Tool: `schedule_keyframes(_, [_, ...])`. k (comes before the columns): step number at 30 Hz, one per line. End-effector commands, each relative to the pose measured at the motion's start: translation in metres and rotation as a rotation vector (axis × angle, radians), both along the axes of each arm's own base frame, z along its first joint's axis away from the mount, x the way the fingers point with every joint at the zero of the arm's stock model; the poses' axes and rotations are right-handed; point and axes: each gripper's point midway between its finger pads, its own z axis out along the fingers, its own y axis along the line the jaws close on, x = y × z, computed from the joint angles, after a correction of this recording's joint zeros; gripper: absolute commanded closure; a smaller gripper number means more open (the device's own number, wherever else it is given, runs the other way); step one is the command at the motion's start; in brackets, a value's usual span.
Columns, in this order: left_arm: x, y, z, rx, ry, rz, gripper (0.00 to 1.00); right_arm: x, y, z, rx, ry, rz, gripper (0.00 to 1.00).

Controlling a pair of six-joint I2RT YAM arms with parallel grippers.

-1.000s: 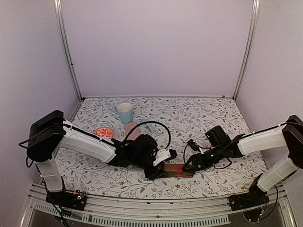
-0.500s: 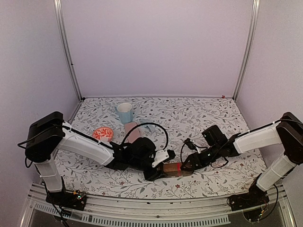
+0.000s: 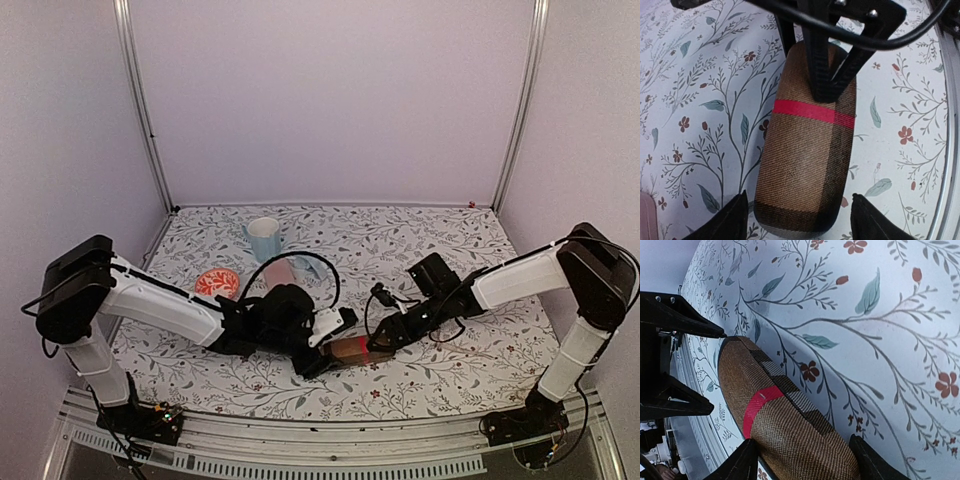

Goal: Organize the sunglasses
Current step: Adjust the case with sunglasses at the center of the board.

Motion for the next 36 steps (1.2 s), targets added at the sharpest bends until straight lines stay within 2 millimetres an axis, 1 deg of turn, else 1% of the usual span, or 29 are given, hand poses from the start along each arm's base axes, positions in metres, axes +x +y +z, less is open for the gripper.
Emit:
schedule_keyframes(1, [0.015,0.009,0.014,-0.032,-0.013,0.049,0.23,0.012,0.013,0.001,0.000,-0.039,0.055,0.38])
schedule_keyframes(3, [0.021,0.013,0.017,-0.030,-0.029,0.073,0.18,0.019,0.022,0.004,0.019,-0.049,0.076,0.37])
schedule_keyframes(5, [0.028,0.017,0.021,-0.033,-0.041,0.109,0.16,0.028,0.035,0.011,0.049,-0.062,0.102,0.36])
schedule_keyframes(6, [0.032,0.021,0.021,-0.033,-0.045,0.135,0.15,0.029,0.038,0.009,0.052,-0.058,0.109,0.36])
schedule_keyframes(7, [0.038,0.026,0.024,-0.032,-0.056,0.169,0.14,0.034,0.045,0.014,0.072,-0.068,0.120,0.36])
schedule_keyframes(12, [0.066,0.060,0.043,-0.057,-0.094,0.338,0.13,0.045,0.068,0.019,0.112,-0.066,0.157,0.35])
schedule_keyframes(13, [0.074,0.070,0.046,-0.055,-0.109,0.383,0.13,0.046,0.071,0.020,0.115,-0.067,0.162,0.33])
schedule_keyframes(15, [0.083,0.084,0.054,-0.060,-0.126,0.440,0.13,0.047,0.074,0.020,0.114,-0.072,0.166,0.27])
schedule_keyframes(18, [0.092,0.099,0.068,-0.091,-0.144,0.494,0.12,0.054,0.068,0.017,0.072,-0.091,0.131,0.18])
schedule_keyframes(21, [0.095,0.106,0.079,-0.117,-0.163,0.512,0.12,0.060,0.058,0.014,0.041,-0.089,0.088,0.14])
schedule_keyframes(24, [0.097,0.109,0.084,-0.124,-0.174,0.520,0.12,0.064,0.044,0.016,0.022,-0.089,0.037,0.07])
schedule_keyframes(27, [0.098,0.110,0.084,-0.122,-0.177,0.524,0.12,0.059,0.036,0.017,0.012,-0.082,0.020,0.03])
schedule_keyframes(30, [0.100,0.111,0.083,-0.121,-0.179,0.530,0.12,0.051,0.029,0.014,-0.001,-0.063,0.008,0.00])
schedule_keyframes(33, [0.104,0.113,0.083,-0.129,-0.177,0.546,0.12,0.042,0.025,0.008,-0.019,-0.053,0.000,0.00])
schedule_keyframes(36, [0.109,0.115,0.085,-0.138,-0.174,0.563,0.12,0.032,0.028,0.004,-0.027,-0.043,0.001,0.03])
